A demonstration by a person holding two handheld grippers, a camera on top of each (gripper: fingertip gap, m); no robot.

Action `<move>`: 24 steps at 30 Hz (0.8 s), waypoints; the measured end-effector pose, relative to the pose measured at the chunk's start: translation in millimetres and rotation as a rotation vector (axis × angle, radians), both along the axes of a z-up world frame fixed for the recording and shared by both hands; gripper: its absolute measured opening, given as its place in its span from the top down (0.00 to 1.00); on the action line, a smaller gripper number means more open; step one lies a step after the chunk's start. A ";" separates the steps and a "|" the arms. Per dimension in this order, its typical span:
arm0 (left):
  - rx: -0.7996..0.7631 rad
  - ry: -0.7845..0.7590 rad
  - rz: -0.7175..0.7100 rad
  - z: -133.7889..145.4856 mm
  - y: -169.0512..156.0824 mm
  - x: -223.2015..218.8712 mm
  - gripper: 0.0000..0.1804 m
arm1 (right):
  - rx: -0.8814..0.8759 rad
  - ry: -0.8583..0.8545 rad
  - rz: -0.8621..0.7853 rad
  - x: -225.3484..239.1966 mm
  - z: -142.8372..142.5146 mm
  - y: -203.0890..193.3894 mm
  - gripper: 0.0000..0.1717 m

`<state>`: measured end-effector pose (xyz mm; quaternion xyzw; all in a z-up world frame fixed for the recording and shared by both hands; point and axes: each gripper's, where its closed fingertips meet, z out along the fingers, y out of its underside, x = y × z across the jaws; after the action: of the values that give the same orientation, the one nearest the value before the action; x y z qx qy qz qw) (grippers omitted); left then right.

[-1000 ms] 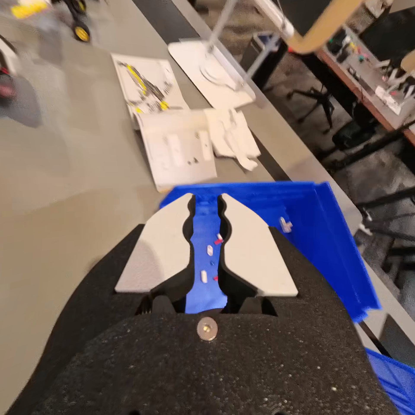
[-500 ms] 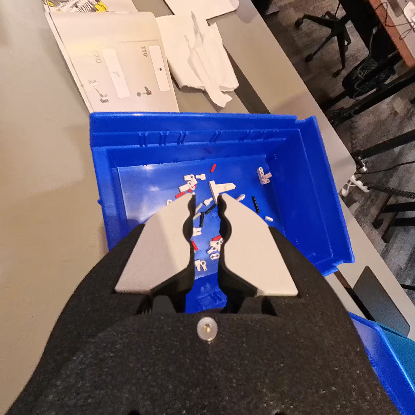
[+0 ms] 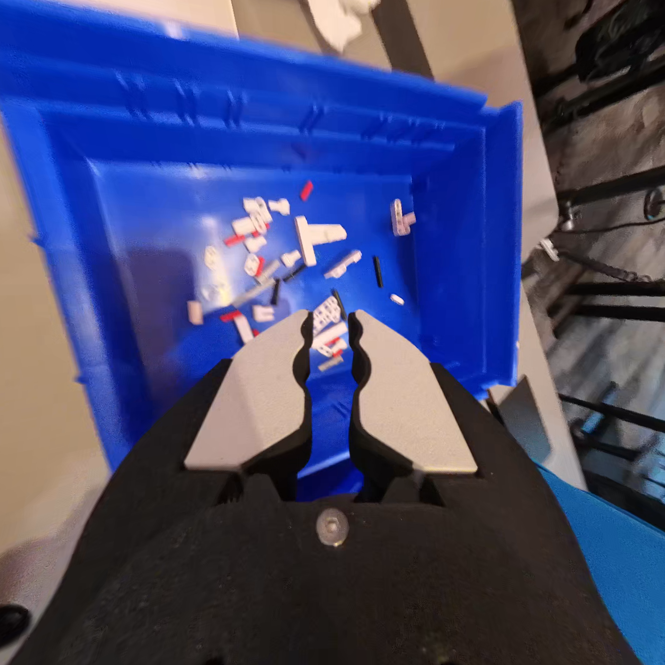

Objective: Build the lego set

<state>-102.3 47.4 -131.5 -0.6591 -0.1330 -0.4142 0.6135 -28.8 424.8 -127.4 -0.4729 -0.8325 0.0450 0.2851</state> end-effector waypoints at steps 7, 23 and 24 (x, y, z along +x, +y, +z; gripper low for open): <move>-0.004 0.026 0.011 -0.8 1.2 0.4 0.96 | -0.016 -0.295 0.148 -5.2 -39.5 -18.6 0.88; -0.007 0.063 0.036 -1.6 4.2 -0.5 0.96 | -0.257 -0.625 0.478 58.9 -85.1 -164.6 1.00; -0.007 0.065 0.036 -1.5 4.2 -0.3 0.96 | -0.286 -0.652 0.510 65.4 -84.7 -177.4 0.98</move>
<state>-102.7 51.6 -133.0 -0.6718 -0.1263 -0.3811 0.6225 36.6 247.4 -212.1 -0.2766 -0.9544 0.0771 -0.0814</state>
